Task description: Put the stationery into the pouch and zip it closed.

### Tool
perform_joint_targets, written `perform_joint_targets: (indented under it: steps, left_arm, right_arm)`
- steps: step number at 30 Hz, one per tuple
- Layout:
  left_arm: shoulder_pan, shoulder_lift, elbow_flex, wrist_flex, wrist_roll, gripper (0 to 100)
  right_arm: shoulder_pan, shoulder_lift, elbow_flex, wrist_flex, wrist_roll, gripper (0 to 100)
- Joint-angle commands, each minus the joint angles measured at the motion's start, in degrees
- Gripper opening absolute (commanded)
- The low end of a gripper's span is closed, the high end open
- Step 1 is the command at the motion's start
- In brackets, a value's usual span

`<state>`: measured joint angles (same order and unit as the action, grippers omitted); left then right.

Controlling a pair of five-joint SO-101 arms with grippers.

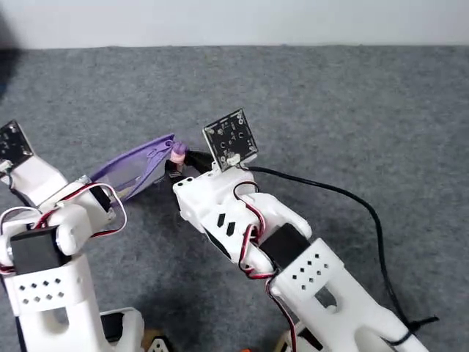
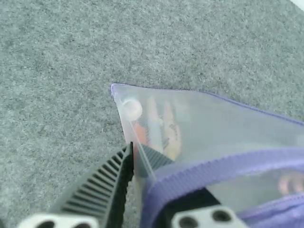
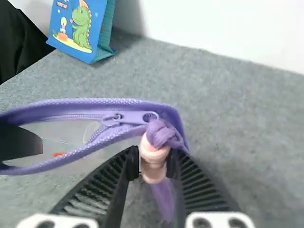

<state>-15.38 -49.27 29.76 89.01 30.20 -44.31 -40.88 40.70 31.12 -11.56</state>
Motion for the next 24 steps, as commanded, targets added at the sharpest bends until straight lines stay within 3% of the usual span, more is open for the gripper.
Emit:
perform_joint_targets:
  steps: [1, 24]
  left_arm:
    - [-0.4, -0.3, -0.2, -0.4, 0.6, 1]
    - [-0.4, -0.3, 1.0, -0.4, 0.6, 1]
  right_arm:
    - [0.6, -2.3, -0.4, -1.5, 3.0, 7.0]
    - [2.0, 4.6, -0.4, -5.0, 3.1, 7.4]
